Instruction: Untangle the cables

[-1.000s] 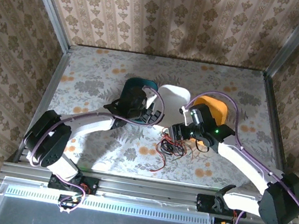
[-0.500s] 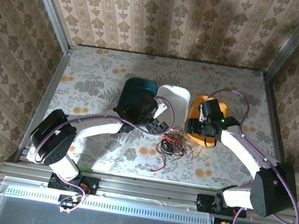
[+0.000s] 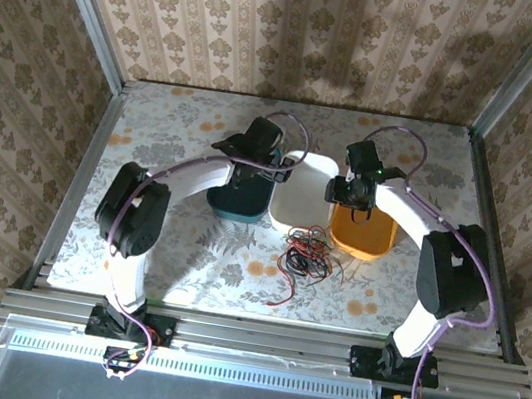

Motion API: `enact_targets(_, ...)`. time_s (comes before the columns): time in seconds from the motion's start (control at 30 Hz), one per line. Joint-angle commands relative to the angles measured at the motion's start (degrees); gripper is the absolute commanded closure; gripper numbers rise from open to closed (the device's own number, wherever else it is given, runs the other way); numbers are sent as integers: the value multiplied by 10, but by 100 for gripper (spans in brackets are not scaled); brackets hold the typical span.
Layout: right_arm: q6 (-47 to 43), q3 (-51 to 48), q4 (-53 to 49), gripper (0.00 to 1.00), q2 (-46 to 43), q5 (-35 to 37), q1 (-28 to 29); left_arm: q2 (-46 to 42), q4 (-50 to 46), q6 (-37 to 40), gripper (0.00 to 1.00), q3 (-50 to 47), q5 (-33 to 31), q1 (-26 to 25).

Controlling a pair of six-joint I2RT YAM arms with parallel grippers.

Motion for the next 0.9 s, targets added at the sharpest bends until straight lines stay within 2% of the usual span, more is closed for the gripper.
enact_targets(0.0,8,26,-9,48,28,3,1,38,-80,-6,1,35,10,-8)
enact_targets(0.1,9,26,-8,51,42,0,2,58,-99,-10,3,48,7,-14)
enact_targets(0.17,11,25,-5,56,52,-8,3,67,-106,-22,7,52,7,-14)
enact_targets(0.43,-1,61,-9,72,90,-8,19,86,-81,-34,36,59,27,-13)
enact_targets(0.5,-3,71,-8,75,98,-8,22,96,-82,-31,46,72,28,-11)
enact_targets(0.67,-5,115,-26,77,128,-4,27,131,-69,-30,60,113,36,7)
enact_targets(0.77,-7,152,-35,78,151,2,26,158,-58,-31,64,148,51,24)
enact_targets(0.87,-14,198,-46,78,179,6,25,192,-55,-26,64,197,64,35)
